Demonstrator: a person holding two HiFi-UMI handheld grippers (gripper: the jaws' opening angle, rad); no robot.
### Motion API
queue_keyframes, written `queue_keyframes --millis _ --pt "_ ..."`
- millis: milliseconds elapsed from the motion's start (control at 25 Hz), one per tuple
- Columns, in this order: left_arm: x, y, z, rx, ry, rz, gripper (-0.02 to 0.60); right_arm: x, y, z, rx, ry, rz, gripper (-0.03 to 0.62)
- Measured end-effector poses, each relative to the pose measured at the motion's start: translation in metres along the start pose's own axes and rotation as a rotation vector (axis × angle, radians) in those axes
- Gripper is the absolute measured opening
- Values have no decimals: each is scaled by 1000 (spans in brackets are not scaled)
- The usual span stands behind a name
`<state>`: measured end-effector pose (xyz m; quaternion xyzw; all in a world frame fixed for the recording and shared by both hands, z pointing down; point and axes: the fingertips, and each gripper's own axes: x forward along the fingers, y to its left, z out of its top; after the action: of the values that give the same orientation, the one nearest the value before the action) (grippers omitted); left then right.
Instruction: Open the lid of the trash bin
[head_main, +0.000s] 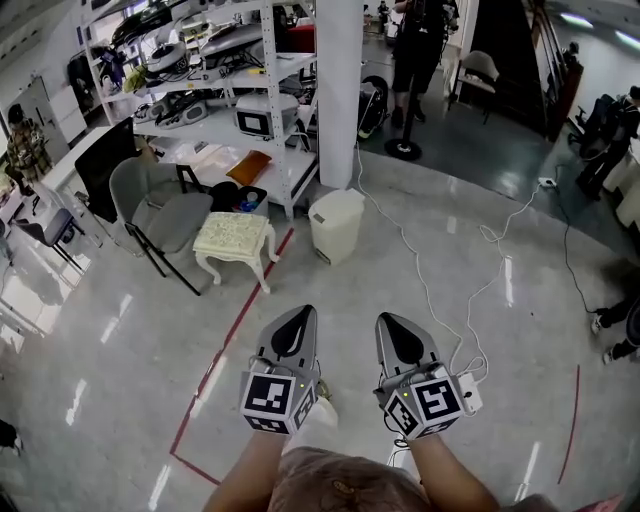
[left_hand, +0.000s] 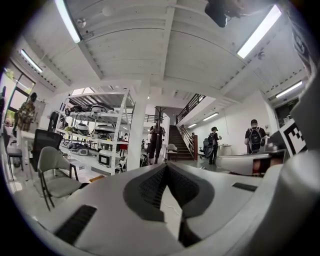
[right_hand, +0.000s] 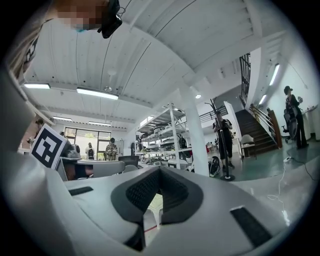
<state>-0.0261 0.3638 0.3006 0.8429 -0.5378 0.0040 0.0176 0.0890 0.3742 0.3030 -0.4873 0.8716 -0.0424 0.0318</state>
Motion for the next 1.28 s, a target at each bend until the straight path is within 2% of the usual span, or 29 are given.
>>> queue_keyframes --millis 440,720,1080,1280 --pt "105 73 7 -4 13 -26 -14 123 -39 8 8 -4 6 6" --pt "172 101 7 9 23 -99 -14 195 -60 15 20 -33 21 6" --pt "233 138 6 -5 34 -128 -14 252 -96 20 63 -51 -11 6" --pt "262 151 7 -13 34 -126 -14 276 -119 21 34 -37 -37 6"
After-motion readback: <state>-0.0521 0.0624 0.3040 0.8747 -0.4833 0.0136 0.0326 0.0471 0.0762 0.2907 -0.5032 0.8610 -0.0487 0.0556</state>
